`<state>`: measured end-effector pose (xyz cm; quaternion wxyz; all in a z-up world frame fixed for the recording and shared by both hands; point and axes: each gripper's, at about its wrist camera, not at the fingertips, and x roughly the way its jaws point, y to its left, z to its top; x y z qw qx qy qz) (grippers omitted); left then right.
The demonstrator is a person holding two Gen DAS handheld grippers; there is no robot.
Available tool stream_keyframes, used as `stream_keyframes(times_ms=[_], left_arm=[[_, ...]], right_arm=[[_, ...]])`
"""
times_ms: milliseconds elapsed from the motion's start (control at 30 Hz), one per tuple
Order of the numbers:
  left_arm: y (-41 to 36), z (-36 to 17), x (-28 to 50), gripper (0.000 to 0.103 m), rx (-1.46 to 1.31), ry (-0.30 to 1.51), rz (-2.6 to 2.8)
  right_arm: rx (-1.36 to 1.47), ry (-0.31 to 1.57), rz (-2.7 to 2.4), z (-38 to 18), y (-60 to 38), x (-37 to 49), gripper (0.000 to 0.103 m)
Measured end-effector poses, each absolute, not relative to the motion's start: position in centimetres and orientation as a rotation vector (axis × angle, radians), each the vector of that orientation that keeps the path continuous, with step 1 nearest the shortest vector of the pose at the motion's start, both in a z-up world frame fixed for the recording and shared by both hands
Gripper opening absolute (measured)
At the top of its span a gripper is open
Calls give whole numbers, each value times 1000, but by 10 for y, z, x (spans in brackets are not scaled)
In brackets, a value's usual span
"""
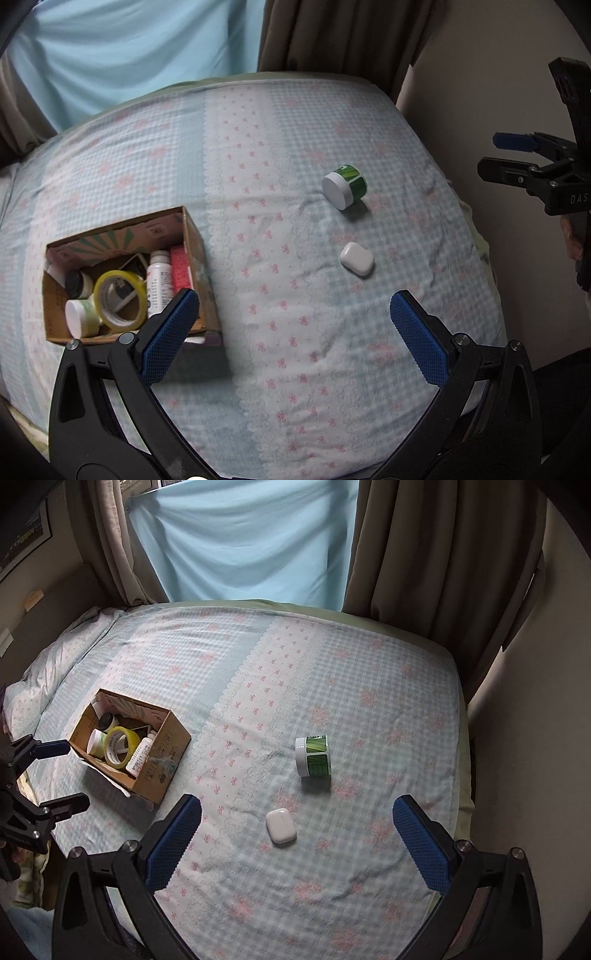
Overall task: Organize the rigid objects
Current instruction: 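Withdraw both tools and move them toward the green jar and earbud case, then grasp the white earbud case with the left tool while the right tool grasps the green jar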
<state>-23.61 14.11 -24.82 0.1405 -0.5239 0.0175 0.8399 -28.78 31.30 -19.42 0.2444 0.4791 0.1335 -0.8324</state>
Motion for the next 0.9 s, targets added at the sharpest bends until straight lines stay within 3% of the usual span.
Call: stream_keyframes(times_ms=[200,333,500,633,833,900], left_arm=[[219,-314,-258,103,-1500,232,2279],[252,-366,-274,103,-1457,263,2230],[281,-428,-293,102,-1388,348,2206],[292,-465,-304,93,-1370,391,2211],[298,-483,-300,89,-1296,420,2243],[300,-483,-299,81,-1276,413,2240]], right_arm=[[1276,417,-2130,-243,328,-342,103],[1235,401,-2076,-289,327,-369,103],[1141,516,-1953,-347,312,-399,103],[1122,458,-1915,-387,304,-414,103],[1075,368,-1957,-421,287,-426,103],[1050,361,-1977,-426,282,-427,103]])
